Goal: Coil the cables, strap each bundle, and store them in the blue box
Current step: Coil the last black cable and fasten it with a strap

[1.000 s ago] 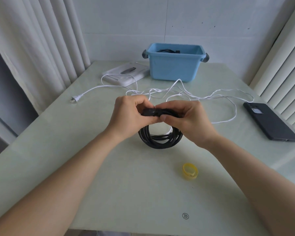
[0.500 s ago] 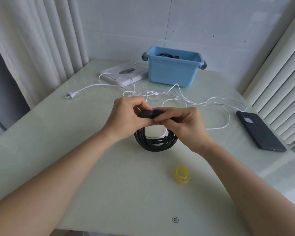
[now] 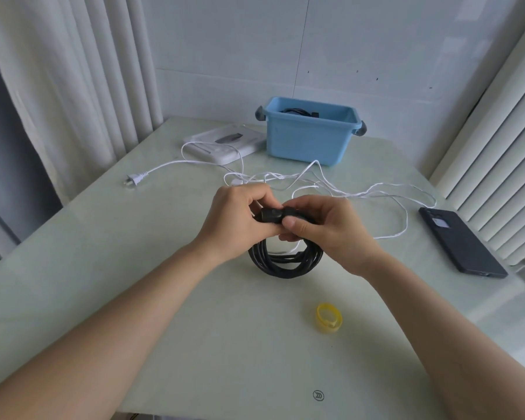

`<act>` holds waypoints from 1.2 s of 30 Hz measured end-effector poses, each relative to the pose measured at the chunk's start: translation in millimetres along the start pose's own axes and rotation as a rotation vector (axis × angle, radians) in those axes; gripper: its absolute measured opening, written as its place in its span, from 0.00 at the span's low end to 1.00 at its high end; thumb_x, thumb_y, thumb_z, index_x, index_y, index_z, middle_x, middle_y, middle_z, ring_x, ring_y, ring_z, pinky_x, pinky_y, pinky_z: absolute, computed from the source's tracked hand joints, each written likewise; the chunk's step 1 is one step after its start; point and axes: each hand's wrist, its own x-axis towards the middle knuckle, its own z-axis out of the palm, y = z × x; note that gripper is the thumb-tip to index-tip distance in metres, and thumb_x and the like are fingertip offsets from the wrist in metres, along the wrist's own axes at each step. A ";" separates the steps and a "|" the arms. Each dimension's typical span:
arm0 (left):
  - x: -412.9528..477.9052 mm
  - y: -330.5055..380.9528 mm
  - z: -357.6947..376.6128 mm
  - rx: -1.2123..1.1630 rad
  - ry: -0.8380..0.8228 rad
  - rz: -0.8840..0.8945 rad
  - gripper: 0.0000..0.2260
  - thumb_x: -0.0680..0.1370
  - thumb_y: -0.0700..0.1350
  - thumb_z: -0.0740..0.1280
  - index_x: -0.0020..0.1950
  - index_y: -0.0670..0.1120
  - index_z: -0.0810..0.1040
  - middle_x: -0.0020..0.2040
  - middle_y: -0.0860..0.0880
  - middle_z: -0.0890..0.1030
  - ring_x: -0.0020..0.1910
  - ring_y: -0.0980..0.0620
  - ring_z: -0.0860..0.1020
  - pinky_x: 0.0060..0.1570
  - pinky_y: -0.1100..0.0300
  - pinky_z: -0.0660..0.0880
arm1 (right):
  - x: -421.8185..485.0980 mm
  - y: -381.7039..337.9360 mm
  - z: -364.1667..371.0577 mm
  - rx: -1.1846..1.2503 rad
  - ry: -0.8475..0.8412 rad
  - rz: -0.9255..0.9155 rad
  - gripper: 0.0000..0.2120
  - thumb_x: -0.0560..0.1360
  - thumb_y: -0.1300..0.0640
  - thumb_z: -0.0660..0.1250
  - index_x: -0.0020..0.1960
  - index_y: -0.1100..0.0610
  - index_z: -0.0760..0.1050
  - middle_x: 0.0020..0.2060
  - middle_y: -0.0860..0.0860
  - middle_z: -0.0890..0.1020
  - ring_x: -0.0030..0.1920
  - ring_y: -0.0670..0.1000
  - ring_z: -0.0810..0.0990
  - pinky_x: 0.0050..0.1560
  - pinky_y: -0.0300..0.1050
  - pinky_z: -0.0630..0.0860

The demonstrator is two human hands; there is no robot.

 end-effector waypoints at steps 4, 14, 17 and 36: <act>1.2 0.9 3.2 0.003 -0.024 0.010 0.11 0.65 0.45 0.82 0.41 0.48 0.83 0.36 0.59 0.82 0.33 0.53 0.80 0.37 0.56 0.77 | 0.0 0.3 -2.6 -0.151 0.014 -0.026 0.06 0.76 0.66 0.70 0.51 0.58 0.80 0.42 0.58 0.85 0.40 0.60 0.86 0.47 0.52 0.83; -1.5 10.4 22.9 -0.385 -0.203 -0.475 0.17 0.73 0.52 0.75 0.54 0.43 0.78 0.39 0.46 0.85 0.41 0.48 0.85 0.46 0.46 0.83 | 1.3 1.4 -6.3 0.059 0.354 -0.043 0.06 0.80 0.66 0.65 0.52 0.57 0.78 0.39 0.63 0.83 0.28 0.55 0.79 0.35 0.51 0.81; 0.0 19.5 22.6 -0.384 -0.116 -0.446 0.09 0.79 0.45 0.71 0.51 0.39 0.79 0.37 0.41 0.85 0.35 0.49 0.84 0.35 0.55 0.81 | 4.1 1.0 -10.8 0.088 0.309 -0.007 0.06 0.80 0.64 0.66 0.55 0.57 0.77 0.42 0.62 0.84 0.32 0.57 0.81 0.38 0.55 0.82; 157.2 -21.4 42.0 -0.026 0.006 -0.335 0.20 0.78 0.60 0.60 0.49 0.46 0.82 0.45 0.47 0.85 0.42 0.47 0.83 0.45 0.50 0.79 | 86.9 1.4 -92.2 0.090 0.181 0.037 0.35 0.73 0.71 0.71 0.73 0.49 0.64 0.46 0.57 0.80 0.44 0.55 0.83 0.46 0.57 0.83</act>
